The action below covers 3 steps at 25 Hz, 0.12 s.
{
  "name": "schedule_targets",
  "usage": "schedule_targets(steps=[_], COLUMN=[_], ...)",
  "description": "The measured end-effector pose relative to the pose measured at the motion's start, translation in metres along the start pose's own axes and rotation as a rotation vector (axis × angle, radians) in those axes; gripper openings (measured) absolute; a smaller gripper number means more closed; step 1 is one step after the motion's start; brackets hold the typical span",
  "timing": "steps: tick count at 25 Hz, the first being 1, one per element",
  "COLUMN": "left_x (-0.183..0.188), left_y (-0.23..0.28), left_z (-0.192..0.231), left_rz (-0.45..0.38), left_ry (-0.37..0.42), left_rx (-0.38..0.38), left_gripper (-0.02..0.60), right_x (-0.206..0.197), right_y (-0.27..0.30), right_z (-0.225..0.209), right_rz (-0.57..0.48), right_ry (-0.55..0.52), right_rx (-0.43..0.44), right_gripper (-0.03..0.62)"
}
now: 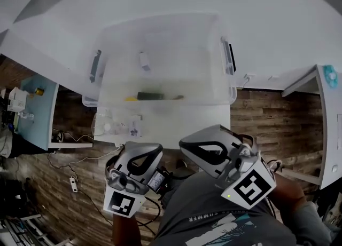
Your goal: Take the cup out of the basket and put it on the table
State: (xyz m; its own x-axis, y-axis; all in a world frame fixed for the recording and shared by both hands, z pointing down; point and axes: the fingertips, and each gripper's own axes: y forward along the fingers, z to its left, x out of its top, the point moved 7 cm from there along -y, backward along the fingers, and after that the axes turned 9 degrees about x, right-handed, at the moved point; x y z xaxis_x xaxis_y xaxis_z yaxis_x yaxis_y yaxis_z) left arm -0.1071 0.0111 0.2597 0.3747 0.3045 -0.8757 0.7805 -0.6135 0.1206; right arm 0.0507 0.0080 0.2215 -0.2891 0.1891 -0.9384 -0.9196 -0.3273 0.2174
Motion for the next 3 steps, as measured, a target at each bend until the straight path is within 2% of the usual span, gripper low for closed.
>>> schedule_targets(steps=[3], left_x=[-0.002], left_y=[-0.017], left_z=[0.005], left_rz=[-0.009], left_ry=[-0.004], left_rx=[-0.003], left_gripper=[0.009], right_x=[0.004], right_y=[0.002], right_z=[0.007], right_rz=[0.046], right_ry=[0.034], right_rx=[-0.045], right_gripper=[0.011])
